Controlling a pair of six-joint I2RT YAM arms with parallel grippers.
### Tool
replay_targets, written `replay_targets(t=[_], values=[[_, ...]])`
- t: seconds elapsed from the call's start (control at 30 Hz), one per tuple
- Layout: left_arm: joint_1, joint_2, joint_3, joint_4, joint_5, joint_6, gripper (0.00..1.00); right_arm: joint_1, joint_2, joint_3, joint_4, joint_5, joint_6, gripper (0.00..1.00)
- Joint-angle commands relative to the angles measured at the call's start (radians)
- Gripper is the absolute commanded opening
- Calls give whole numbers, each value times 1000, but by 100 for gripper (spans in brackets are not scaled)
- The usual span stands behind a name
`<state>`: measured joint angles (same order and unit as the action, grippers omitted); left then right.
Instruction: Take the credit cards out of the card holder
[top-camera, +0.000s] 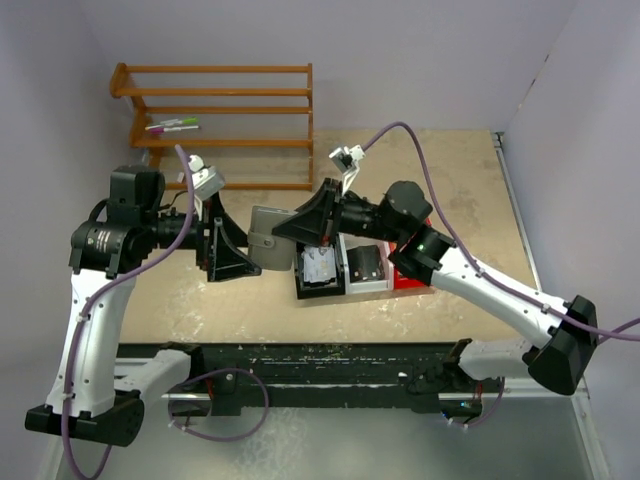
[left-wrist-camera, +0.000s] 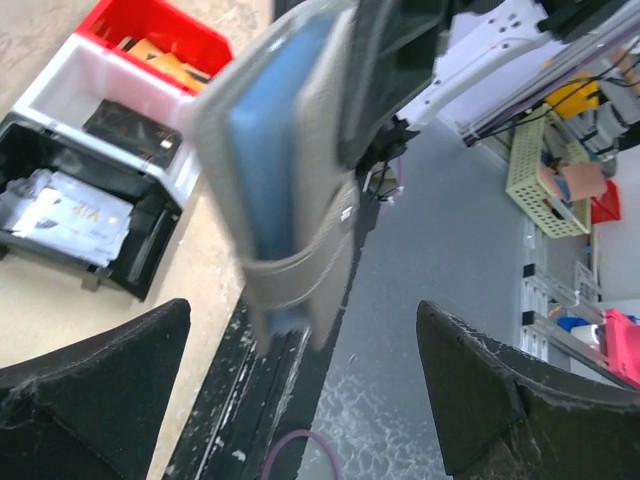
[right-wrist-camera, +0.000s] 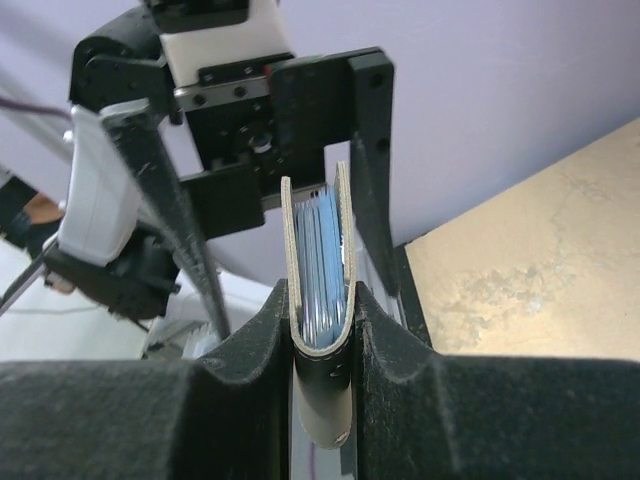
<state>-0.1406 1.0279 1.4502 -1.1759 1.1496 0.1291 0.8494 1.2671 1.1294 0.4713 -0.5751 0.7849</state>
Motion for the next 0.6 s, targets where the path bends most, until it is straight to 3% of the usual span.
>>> replay_targets(t=[0.0,0.1,0.33,0.47,0.57], values=[[-2,-29,-33,90,141,-51,96,70,-16,11,143,240,5,0],[-2,-58,-67,162,135,-97,87,109,-29,-59,311,356,59,0],[-2,-116,-120,322,103,-240,27,192,-34,-105,395,545,39,0],[-2,-117,-122,329,115,-251,4,197,-90,-161,308,587,23,3],[-2,-108,-112,300,139,-228,0,174,-117,-142,210,509,0,55]])
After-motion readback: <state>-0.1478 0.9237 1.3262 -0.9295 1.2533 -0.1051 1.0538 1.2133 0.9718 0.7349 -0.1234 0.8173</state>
